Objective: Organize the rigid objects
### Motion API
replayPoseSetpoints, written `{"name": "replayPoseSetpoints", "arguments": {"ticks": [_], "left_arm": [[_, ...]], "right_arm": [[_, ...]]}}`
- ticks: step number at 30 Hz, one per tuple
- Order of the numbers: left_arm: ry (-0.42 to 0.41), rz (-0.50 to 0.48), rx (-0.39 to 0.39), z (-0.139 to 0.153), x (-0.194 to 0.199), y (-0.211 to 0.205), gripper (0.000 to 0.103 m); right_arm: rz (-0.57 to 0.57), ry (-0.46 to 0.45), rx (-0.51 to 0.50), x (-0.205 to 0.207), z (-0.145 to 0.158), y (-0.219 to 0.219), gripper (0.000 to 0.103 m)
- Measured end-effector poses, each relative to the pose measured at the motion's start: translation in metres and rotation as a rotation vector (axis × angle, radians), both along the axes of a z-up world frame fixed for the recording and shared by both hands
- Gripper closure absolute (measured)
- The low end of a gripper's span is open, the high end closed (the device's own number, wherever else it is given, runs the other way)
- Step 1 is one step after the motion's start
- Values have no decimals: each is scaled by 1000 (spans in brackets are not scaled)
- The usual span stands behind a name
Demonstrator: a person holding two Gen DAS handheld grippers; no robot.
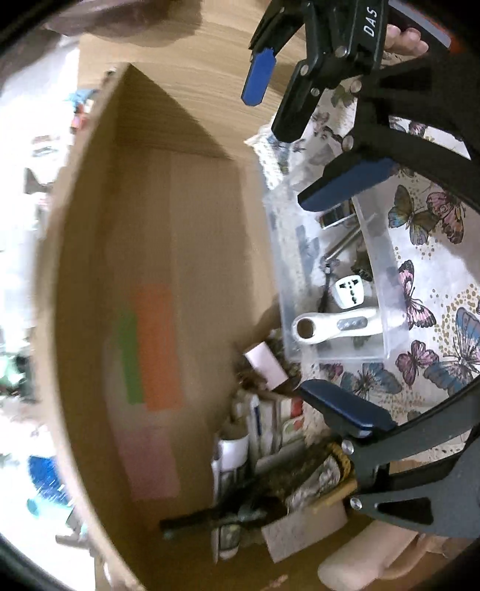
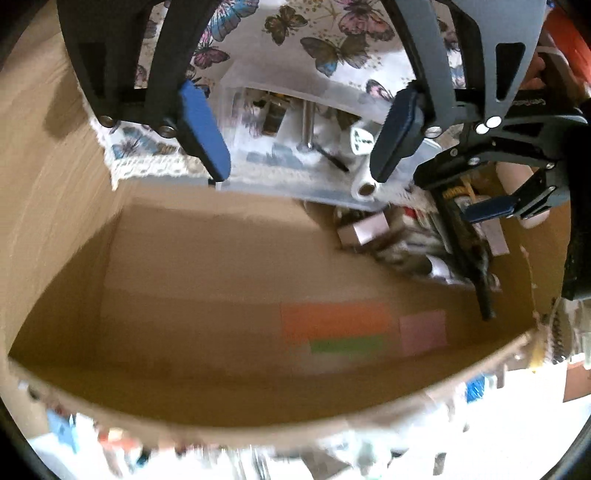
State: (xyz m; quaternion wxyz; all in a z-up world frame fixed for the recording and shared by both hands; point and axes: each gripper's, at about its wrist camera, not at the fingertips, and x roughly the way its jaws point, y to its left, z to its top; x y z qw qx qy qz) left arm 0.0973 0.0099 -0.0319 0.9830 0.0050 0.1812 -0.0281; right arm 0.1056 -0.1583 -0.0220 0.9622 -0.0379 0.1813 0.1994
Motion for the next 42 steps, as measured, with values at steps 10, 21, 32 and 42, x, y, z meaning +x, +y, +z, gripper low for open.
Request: {"name": "replayPoseSetpoints", "arguments": {"ticks": [10, 21, 32, 42], "left_arm": [[-127, 17, -39, 26, -57, 1, 0], [-184, 22, -60, 38, -86, -1, 0], [-210, 25, -50, 40, -94, -5, 0], [-211, 17, -50, 41, -94, -6, 0]], "right_arm": [[-21, -158, 34, -53, 27, -9, 0], [-47, -225, 78, -82, 42, -21, 0], [-46, -229, 80, -88, 41, -24, 0], [-43, -231, 81, -88, 41, -25, 0]]}}
